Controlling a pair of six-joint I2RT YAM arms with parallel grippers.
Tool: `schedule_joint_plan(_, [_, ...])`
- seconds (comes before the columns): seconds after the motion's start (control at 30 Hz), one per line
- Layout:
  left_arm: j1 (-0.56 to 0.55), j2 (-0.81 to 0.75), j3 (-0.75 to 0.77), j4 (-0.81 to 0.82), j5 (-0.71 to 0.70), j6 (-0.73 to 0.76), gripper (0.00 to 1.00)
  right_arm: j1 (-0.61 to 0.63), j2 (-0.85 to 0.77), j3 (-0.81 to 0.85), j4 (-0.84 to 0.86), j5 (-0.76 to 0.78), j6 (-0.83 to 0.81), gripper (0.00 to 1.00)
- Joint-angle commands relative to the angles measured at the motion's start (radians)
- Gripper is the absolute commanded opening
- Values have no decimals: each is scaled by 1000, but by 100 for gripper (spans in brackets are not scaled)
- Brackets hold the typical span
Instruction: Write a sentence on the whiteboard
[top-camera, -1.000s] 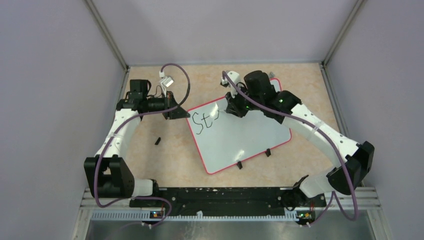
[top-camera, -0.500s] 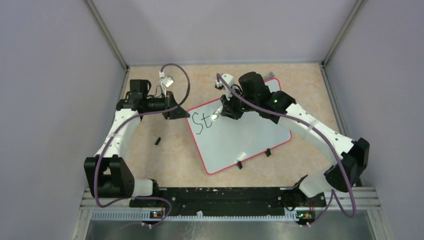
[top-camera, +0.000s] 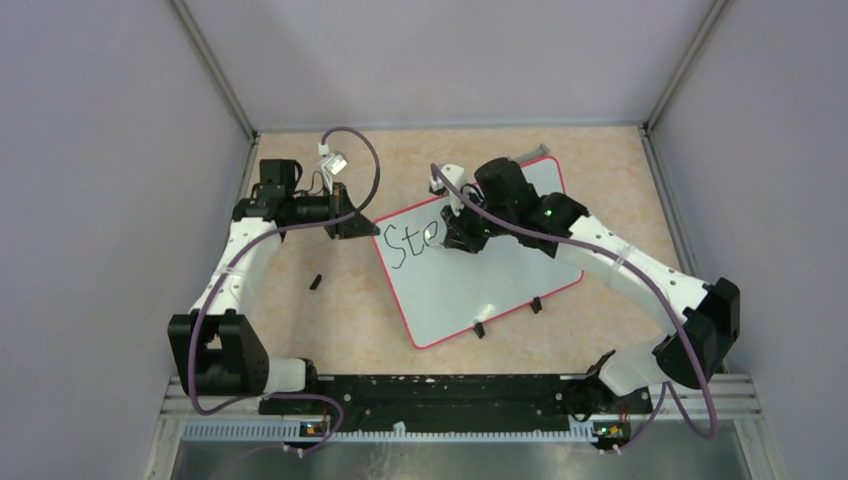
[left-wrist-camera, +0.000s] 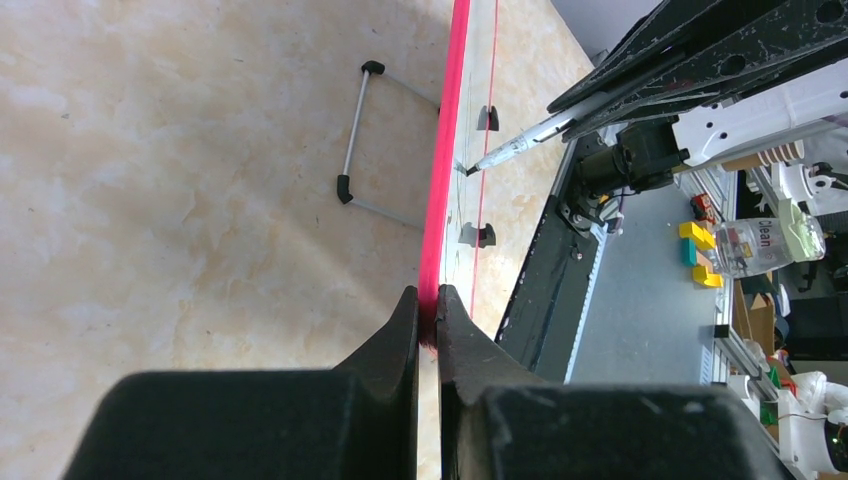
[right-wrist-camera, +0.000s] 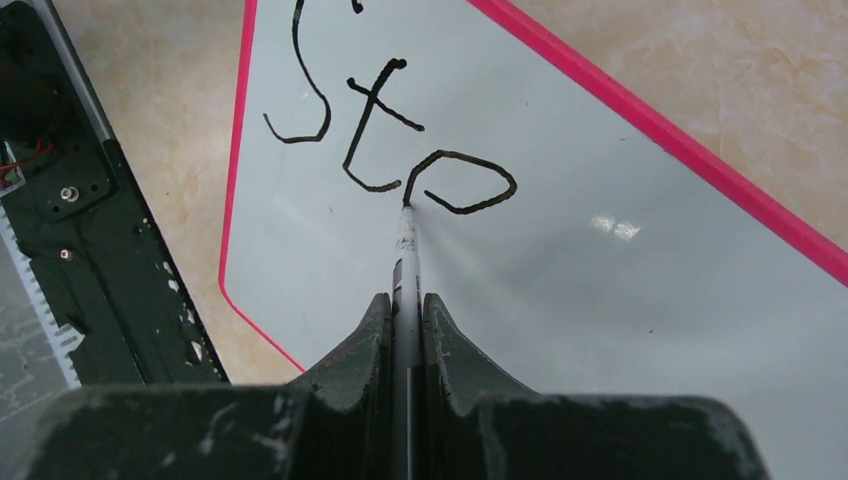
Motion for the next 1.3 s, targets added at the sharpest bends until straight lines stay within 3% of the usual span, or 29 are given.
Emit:
schedule_joint_plan(0.0, [-4, -13, -10, 15, 32, 34, 0, -2, -30, -25, 15, 66, -14, 0])
schedule_joint_plan(0.8, [-3, -11, -8, 17, 33, 25, 0, -57, -83, 78, -68, 26, -54, 0])
schedule_joint_plan(1.27, [-4, -17, -11, 18, 32, 28, 0, -76, -25, 109, -40, 36, -54, 0])
